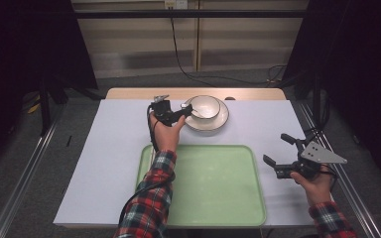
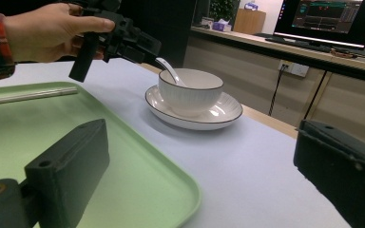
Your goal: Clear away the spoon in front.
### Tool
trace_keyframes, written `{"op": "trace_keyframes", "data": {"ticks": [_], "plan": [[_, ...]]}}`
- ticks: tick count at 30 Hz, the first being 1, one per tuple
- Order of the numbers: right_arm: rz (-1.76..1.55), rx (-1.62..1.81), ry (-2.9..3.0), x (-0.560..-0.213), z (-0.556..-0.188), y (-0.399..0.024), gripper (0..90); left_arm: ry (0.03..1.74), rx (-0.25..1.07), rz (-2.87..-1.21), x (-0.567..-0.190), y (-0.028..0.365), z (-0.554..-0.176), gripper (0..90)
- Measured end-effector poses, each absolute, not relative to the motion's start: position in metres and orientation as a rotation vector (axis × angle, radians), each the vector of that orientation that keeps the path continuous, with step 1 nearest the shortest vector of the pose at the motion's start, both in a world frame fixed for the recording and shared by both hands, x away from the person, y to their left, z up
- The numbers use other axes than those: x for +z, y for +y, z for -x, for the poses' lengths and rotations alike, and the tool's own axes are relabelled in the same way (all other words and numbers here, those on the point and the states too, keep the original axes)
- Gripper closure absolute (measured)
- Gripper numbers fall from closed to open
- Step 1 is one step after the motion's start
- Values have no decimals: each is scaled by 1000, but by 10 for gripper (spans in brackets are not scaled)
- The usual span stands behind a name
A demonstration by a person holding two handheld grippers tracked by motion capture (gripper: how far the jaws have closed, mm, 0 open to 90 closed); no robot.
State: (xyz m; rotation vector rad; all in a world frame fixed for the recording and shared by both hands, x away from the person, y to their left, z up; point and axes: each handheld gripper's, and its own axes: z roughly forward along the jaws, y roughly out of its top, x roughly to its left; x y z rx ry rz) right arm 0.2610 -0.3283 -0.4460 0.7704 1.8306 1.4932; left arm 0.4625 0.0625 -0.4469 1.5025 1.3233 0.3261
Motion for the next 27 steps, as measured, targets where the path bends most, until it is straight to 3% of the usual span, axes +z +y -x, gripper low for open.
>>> {"op": "trace_keyframes", "data": {"ticks": [7, 27], "plan": [[-778, 1498, 1826, -446, -261, -328, 38, 1334, 338, -1496, -454, 54, -471, 154], [-766, 1498, 1830, -446, -262, -329, 38, 1390, 296, -1436, -467, 40, -480, 525]]}}
